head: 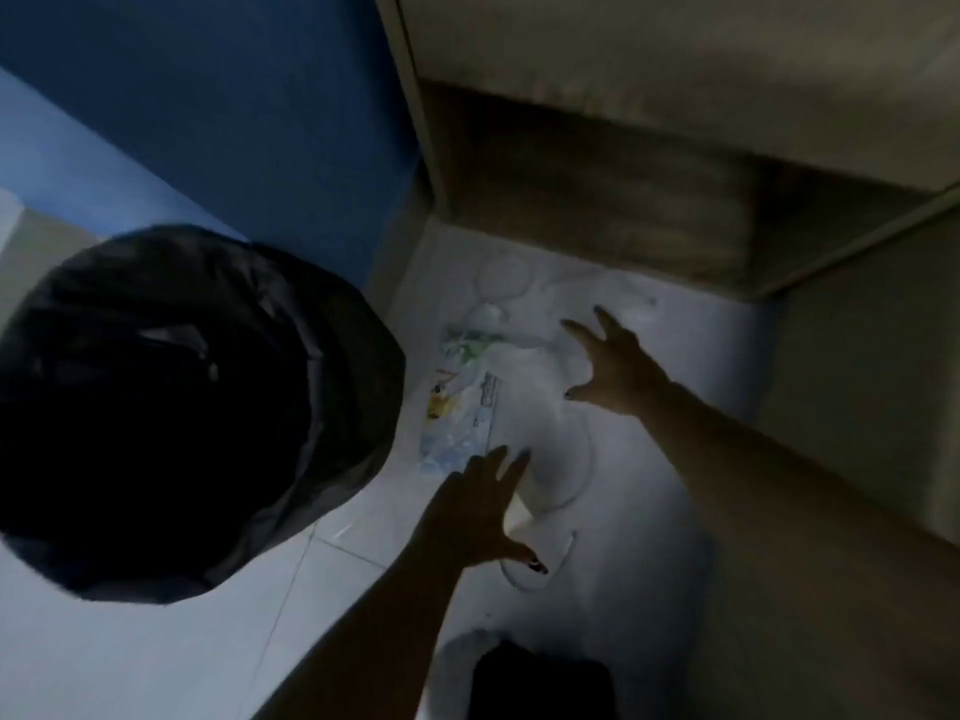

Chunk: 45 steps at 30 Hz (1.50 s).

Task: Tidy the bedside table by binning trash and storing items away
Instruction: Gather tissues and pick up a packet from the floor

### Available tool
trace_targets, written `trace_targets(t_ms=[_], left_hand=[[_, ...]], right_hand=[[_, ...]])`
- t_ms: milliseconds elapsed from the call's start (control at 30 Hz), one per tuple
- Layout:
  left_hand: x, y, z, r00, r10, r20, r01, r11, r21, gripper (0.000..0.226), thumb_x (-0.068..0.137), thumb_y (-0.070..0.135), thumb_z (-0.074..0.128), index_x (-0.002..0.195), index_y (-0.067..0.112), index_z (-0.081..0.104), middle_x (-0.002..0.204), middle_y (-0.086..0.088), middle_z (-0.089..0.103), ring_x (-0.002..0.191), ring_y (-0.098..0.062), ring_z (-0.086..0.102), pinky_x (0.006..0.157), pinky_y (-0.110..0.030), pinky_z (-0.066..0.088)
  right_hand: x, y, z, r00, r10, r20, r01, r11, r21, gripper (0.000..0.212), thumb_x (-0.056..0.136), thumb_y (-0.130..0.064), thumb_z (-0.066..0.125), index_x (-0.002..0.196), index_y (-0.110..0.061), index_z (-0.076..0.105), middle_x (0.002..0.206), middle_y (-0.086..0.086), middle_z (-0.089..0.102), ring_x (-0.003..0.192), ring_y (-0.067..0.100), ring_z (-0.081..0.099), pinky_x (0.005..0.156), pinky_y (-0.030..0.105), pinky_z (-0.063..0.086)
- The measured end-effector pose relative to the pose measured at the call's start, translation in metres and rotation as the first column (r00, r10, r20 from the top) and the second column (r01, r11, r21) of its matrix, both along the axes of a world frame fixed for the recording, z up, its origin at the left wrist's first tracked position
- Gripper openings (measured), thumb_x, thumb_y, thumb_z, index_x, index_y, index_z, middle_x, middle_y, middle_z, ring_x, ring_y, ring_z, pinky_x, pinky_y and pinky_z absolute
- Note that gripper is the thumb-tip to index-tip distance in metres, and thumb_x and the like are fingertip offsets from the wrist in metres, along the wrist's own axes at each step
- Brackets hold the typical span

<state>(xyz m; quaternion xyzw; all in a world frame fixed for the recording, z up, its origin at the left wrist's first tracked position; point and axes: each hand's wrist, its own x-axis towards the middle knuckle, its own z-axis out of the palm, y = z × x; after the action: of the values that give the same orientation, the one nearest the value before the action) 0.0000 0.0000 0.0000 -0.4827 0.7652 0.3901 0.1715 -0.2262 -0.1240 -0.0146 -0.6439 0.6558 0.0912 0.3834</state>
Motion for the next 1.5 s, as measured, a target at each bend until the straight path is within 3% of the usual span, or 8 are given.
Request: trace_targets(t_ms=[100,200,433,767,867,1067,1233,1500], left_hand=[[0.007,0.020,-0.043,0.999,-0.033,-0.028,0.032,0.997,-0.069,0.105,0.070,0.059,0.070,0.150,0.024,0.012,0.154,-0.011,0.028,0.132,-0.031,0.039,0.101,-0.047,0.045],[0.025,0.029,-0.072,0.996,0.027,-0.085,-0.034,0.996,-0.086,0.089,0.071,0.055,0.070,0.140,0.023,0.023,0.139,-0.014,0.047,0.117,-0.032,0.054,0.085,-0.045,0.055],[0.024,0.008,-0.041,0.977,0.163,-0.138,-0.176,0.980,-0.087,0.084,0.079,0.040,0.067,0.148,0.018,0.023,0.144,-0.010,0.038,0.125,-0.028,0.047,0.096,-0.037,0.049],[-0.004,-0.030,0.248,0.927,0.342,-0.154,-0.361,0.924,-0.123,0.092,0.075,0.048,0.062,0.150,0.023,0.015,0.148,-0.004,0.027,0.133,-0.021,0.042,0.103,-0.026,0.041],[-0.010,-0.064,0.350,0.875,0.407,-0.262,-0.451,0.883,-0.133,0.094,0.064,0.054,0.057,0.146,0.020,0.027,0.137,-0.005,0.039,0.121,-0.023,0.054,0.093,-0.030,0.049],[-0.017,-0.143,0.504,0.876,0.355,-0.328,-0.455,0.833,-0.314,0.096,0.057,0.056,0.058,0.141,0.030,0.018,0.140,-0.007,0.045,0.122,-0.028,0.055,0.093,-0.037,0.051],[-0.044,-0.232,0.571,0.874,0.303,-0.380,-0.441,0.823,-0.359,0.096,0.074,0.038,0.072,0.150,0.019,0.016,0.150,-0.003,0.028,0.134,-0.021,0.037,0.106,-0.033,0.039],[-0.112,-0.378,0.548,0.846,0.331,-0.418,-0.489,0.795,-0.359,0.094,0.069,0.034,0.080,0.145,0.018,0.028,0.139,-0.006,0.041,0.125,-0.022,0.048,0.100,-0.036,0.046]], right_hand=[[0.000,-0.004,-0.047,0.999,0.036,-0.030,-0.038,0.997,-0.065,0.096,0.074,-0.039,0.077,0.150,-0.035,0.018,0.161,0.008,0.002,0.145,0.036,0.010,0.109,0.052,0.034],[0.017,-0.008,-0.073,0.998,0.017,-0.067,-0.034,0.962,-0.272,0.053,0.081,-0.018,0.065,0.132,-0.014,0.050,0.138,0.019,0.041,0.125,0.039,0.039,0.093,0.046,0.047],[0.012,-0.004,-0.048,0.991,-0.132,-0.003,0.127,0.962,-0.243,0.014,0.082,-0.010,0.060,0.094,-0.003,0.064,0.096,0.018,0.062,0.090,0.034,0.061,0.068,0.027,0.040],[-0.008,0.033,0.246,0.940,-0.334,0.074,0.337,0.940,-0.044,0.024,0.063,-0.037,0.040,0.062,-0.017,0.053,0.076,0.023,0.062,0.071,0.030,0.060,0.062,0.029,0.029],[-0.018,0.029,0.374,0.893,-0.443,0.077,0.443,0.896,0.011,0.030,0.067,-0.028,0.049,0.083,-0.010,0.066,0.088,0.016,0.068,0.083,0.022,0.063,0.065,0.017,0.034],[-0.033,-0.022,0.556,0.904,-0.428,-0.001,0.422,0.891,-0.170,0.032,0.073,-0.014,0.059,0.057,-0.031,0.036,0.066,-0.005,0.050,0.074,0.019,0.057,0.056,0.020,0.040],[-0.060,-0.105,0.623,0.901,-0.426,0.085,0.428,0.839,-0.335,0.008,0.076,-0.014,0.058,0.081,-0.014,0.065,0.076,0.001,0.058,0.077,0.023,0.062,0.062,0.025,0.041],[-0.126,-0.245,0.594,0.872,-0.460,0.168,0.486,0.773,-0.407,0.018,0.084,-0.022,0.056,0.099,-0.016,0.061,0.092,0.003,0.064,0.079,0.018,0.059,0.067,0.028,0.046]])
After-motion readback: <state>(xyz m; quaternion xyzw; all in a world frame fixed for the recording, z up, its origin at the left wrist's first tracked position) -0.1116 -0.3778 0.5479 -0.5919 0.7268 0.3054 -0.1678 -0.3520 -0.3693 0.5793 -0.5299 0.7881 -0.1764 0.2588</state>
